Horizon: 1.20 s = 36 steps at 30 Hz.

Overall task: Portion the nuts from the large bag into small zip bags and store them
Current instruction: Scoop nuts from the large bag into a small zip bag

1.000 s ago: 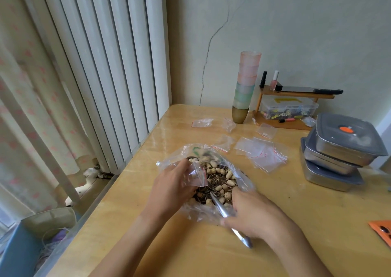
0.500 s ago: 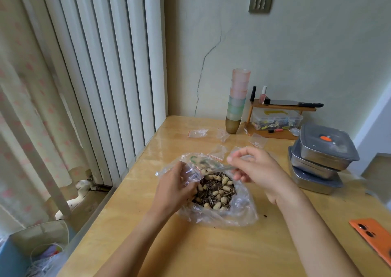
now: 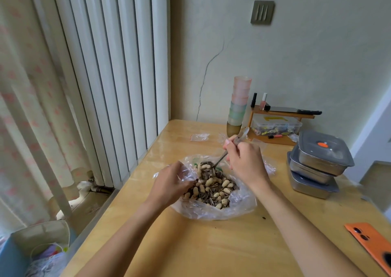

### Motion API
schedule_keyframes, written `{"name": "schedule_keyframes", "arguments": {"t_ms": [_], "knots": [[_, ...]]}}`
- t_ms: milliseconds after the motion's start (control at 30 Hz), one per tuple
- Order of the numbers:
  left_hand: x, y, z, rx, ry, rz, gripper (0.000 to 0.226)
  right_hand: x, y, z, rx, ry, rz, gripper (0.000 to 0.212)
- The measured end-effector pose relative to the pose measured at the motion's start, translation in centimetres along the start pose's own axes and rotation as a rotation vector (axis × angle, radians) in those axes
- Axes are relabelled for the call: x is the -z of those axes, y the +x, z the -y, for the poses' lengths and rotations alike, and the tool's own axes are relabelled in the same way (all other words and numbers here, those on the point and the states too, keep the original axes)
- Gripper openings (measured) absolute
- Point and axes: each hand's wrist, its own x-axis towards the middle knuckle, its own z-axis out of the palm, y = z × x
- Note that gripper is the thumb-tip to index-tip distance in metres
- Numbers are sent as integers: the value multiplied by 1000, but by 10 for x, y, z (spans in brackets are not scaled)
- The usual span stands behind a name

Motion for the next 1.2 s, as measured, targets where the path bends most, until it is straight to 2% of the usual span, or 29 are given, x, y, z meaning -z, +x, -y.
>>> {"name": "schedule_keyframes", "arguments": {"t_ms": [167, 267, 367, 467, 600, 800, 900, 1033, 1133, 1200], "knots": [[-2, 1, 0, -63, 70, 53, 22, 13, 5, -6, 207, -202, -3, 36], [-6, 1, 0, -76, 87, 58, 21, 14, 2, -6, 243, -290, 5, 41], [-7, 0, -1, -75, 100, 43, 21, 12, 0, -7, 260, -320, 36, 35], [-6, 1, -1, -64, 109, 39, 22, 8, -1, -10, 202, -278, 22, 31], [-8, 2, -1, -21, 147, 55, 22, 2, -1, -14, 34, -179, -14, 40], [-14, 1, 0, -9, 155, 74, 23, -7, -6, -14, -33, -61, -2, 39], [-17, 0, 1, 2, 160, 84, 22, -10, -8, -16, -29, 19, -2, 34], [-18, 0, 1, 11, 177, 93, 19, -12, -13, -16, 64, 37, 76, 26], [-18, 0, 0, 14, 168, 82, 18, -11, -15, -13, 89, 1, 70, 29], [-19, 0, 2, 15, 144, 78, 18, -11, -16, -12, 37, 21, 57, 36]]}}
